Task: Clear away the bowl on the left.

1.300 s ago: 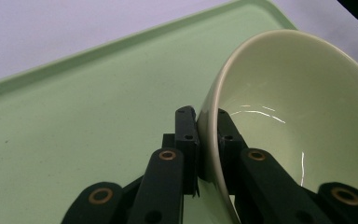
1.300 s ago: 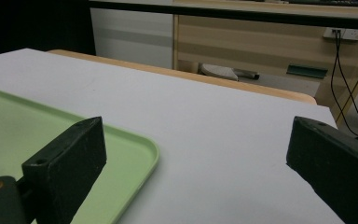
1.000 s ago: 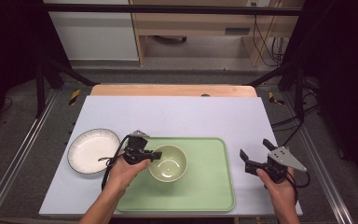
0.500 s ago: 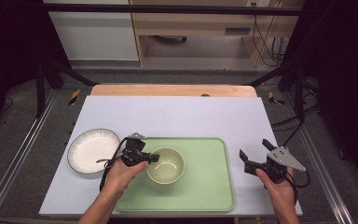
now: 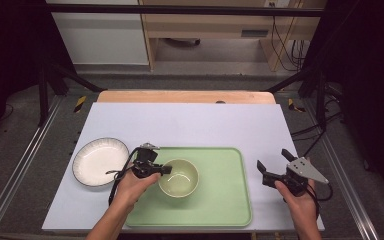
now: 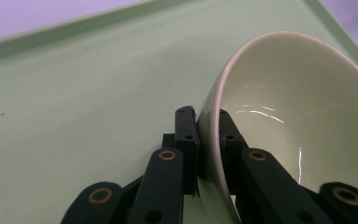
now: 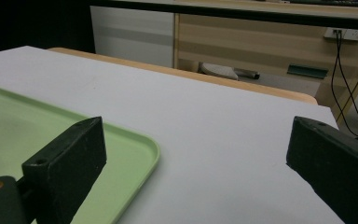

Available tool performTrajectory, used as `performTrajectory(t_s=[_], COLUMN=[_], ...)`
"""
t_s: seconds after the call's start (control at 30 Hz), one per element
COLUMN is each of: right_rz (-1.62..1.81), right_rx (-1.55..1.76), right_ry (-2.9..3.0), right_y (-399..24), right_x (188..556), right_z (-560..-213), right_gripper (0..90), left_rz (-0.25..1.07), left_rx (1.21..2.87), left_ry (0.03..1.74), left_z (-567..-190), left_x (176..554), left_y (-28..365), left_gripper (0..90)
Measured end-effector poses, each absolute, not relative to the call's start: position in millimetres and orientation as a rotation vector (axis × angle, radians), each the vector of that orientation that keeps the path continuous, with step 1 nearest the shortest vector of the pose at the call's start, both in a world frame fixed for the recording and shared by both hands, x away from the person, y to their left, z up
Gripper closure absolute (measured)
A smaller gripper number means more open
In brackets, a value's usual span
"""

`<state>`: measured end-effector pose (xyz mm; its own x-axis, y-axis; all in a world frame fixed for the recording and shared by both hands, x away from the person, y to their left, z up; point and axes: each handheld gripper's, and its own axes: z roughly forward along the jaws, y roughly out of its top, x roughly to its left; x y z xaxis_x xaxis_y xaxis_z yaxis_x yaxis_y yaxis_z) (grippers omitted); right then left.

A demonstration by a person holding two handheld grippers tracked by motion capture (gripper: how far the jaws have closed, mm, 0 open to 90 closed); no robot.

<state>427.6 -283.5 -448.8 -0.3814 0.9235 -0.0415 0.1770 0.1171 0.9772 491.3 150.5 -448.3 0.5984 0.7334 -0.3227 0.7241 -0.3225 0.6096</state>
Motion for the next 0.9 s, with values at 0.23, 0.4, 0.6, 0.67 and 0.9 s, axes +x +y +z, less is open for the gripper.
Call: performTrajectory(t_s=[0.23, 0.4, 0.6, 0.67, 0.9], right_rz=[1.319, 1.318, 1.320, 1.314, 1.312], right_rx=[1.084, 1.084, 1.082, 1.075, 1.073], right_ry=[1.688, 1.691, 1.694, 1.697, 1.699], right_y=[-282, -281, -281, -281, -280], right_x=[428, 428, 428, 428, 427], right_z=[-449, -450, -450, -450, -450], right_gripper=[5.1, 5.1, 5.1, 5.1, 5.0], left_rz=[-0.009, -0.018, 0.020, 0.044, 0.179], left_rx=[2.073, 2.053, 2.051, 2.029, 1.958], left_ry=[1.175, 1.174, 1.143, 1.130, 1.036], left_z=[-450, -452, -455, -454, -443], left_x=[493, 493, 491, 490, 486], left_y=[151, 153, 156, 158, 168], left_gripper=[82.7, 81.2, 68.0, 59.3, 33.3])
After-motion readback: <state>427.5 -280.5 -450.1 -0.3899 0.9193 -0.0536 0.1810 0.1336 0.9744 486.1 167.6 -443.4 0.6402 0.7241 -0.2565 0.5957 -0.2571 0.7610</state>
